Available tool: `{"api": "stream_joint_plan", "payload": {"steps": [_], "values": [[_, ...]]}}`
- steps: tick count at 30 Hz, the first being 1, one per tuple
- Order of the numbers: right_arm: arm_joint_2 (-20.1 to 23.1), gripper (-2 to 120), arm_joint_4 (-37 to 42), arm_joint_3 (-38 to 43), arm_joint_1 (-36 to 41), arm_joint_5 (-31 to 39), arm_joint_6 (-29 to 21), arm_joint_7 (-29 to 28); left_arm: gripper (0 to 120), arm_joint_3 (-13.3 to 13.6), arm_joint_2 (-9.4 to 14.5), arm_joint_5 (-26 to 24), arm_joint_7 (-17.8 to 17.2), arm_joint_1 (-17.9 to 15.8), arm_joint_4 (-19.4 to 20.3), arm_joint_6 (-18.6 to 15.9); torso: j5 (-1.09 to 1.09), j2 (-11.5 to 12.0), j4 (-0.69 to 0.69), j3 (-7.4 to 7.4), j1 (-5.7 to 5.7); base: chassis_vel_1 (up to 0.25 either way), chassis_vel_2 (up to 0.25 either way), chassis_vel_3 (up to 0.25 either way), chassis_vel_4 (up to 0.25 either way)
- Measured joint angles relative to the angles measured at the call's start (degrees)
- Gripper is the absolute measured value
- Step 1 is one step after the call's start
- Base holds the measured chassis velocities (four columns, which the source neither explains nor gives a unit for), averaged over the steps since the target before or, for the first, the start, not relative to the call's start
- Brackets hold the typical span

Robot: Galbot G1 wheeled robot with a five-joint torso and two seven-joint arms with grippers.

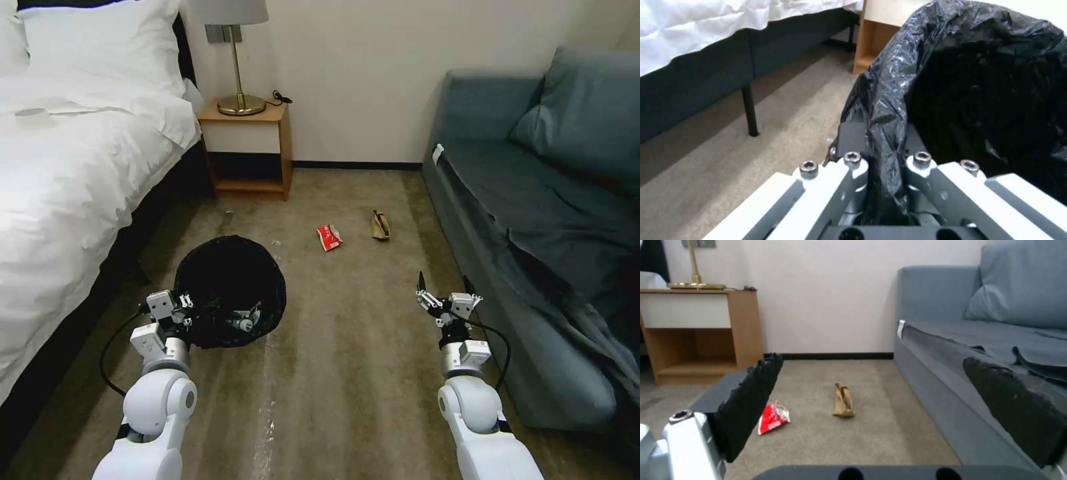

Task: Pick up the trash bin, then pick up the garbage on the floor and place it into the trash bin.

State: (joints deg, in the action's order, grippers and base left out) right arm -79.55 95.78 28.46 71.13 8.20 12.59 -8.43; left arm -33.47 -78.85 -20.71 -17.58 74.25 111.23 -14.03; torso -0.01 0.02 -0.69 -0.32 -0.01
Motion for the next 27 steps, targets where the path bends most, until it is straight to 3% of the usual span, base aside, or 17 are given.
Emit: {"api": "stream_joint_plan", "payload": {"steps": [27], "values": [[0.0,100,-0.2,0.0,0.0,0.2,0.2,0.5,4,-0.2,0.0,0.0,0.0,-0.1,0.3,0.0,0.0,0.0,0.01,0.0,0.0,-0.046,0.056,0.056,-0.053]]}}
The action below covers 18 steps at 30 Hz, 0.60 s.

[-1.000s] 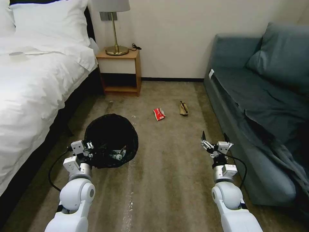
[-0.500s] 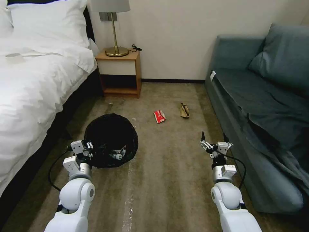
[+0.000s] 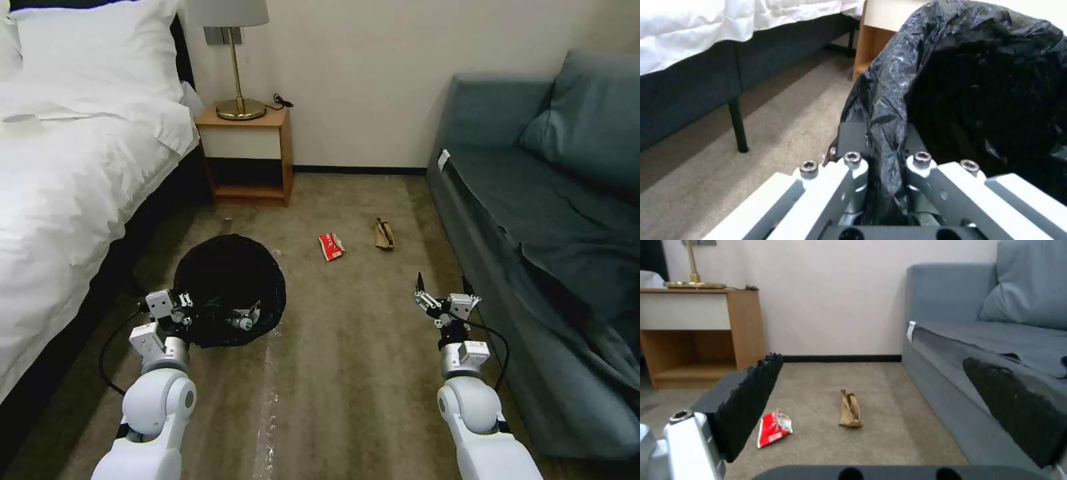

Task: Pick up the trash bin, then pick up the garbage on the floor and place it into the trash bin.

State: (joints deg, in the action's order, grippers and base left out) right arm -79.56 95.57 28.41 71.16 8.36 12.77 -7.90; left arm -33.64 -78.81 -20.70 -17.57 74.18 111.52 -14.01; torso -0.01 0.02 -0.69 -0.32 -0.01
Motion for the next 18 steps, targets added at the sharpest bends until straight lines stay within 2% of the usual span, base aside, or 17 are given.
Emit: {"api": "stream_joint_plan", "payload": {"steps": [18], "values": [[-0.1,100,-1.0,-0.8,0.8,-0.4,0.6,1.0,4,-0.5,-0.4,0.1,0.3,0.2,0.0,0.2,-0.01,0.0,0.0,0.0,0.0,-0.066,0.071,0.069,-0.07]]}}
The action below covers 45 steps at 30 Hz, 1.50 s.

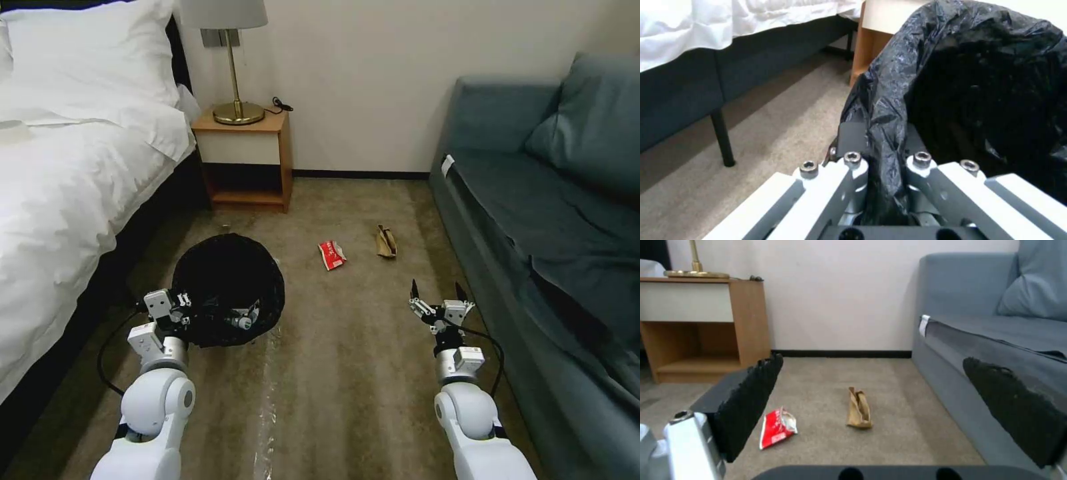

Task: Pick up the trash bin, then pick up the garbage on the floor and place it into the trash bin.

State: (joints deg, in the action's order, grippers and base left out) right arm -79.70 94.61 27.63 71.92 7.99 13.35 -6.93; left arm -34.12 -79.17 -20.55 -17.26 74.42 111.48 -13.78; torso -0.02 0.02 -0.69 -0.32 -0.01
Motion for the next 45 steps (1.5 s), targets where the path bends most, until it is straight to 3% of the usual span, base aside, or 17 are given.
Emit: {"api": "stream_joint_plan", "payload": {"steps": [45], "values": [[2.8,100,-0.1,-1.5,-2.4,1.5,-1.1,0.0,4,-1.2,0.9,0.0,-0.2,1.0,1.2,0.3,0.01,0.0,0.0,0.0,0.0,-0.1,0.098,0.095,-0.096]]}}
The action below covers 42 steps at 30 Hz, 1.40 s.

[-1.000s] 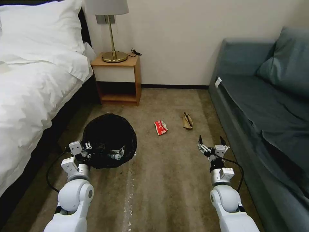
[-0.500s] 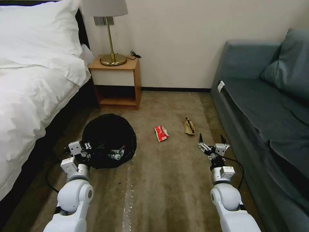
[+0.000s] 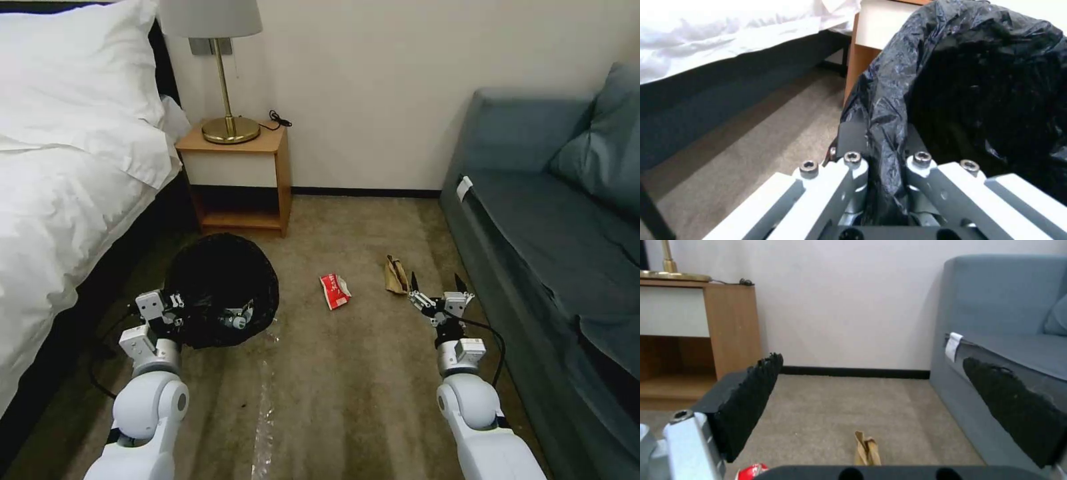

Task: Pick up the trash bin, then pick up the garbage on the floor and place it into the trash bin.

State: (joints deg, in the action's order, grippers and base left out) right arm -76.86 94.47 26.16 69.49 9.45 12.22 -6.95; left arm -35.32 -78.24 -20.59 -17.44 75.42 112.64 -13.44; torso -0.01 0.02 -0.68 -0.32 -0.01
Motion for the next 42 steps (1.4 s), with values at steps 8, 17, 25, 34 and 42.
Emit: {"api": "stream_joint_plan", "payload": {"steps": [8,17,25,34,42], "values": [[0.2,100,-0.4,-0.3,-0.5,0.1,-0.2,0.0,4,0.0,-0.1,-0.1,0.0,-0.2,0.1,0.0,0.0,0.0,-0.02,0.0,0.0,-0.113,0.09,0.1,-0.101],[0.2,100,-0.4,-0.4,-0.5,0.1,-0.3,0.0,4,-0.1,-0.1,-0.1,0.0,-0.1,0.1,-0.1,0.0,0.0,0.0,0.0,0.0,-0.09,0.108,0.099,-0.101],[0.1,100,-0.3,-0.4,-0.2,0.0,-0.2,-0.1,4,0.0,-0.2,0.0,0.0,-0.1,0.3,-0.1,0.0,0.0,-0.02,0.0,0.0,-0.112,0.098,0.108,-0.106],[0.4,100,-0.4,-0.5,-0.3,-0.1,-0.2,-0.1,4,0.0,-0.2,0.1,-0.1,0.3,0.6,-0.2,0.0,0.0,0.0,0.0,0.0,-0.1,0.114,0.109,-0.113],[0.5,100,-0.7,-1.1,-0.2,-0.3,-0.2,-0.1,4,0.0,0.0,0.2,-0.2,0.4,0.9,-0.2,0.0,0.0,0.0,0.0,0.0,-0.116,0.09,0.107,-0.096]]}}
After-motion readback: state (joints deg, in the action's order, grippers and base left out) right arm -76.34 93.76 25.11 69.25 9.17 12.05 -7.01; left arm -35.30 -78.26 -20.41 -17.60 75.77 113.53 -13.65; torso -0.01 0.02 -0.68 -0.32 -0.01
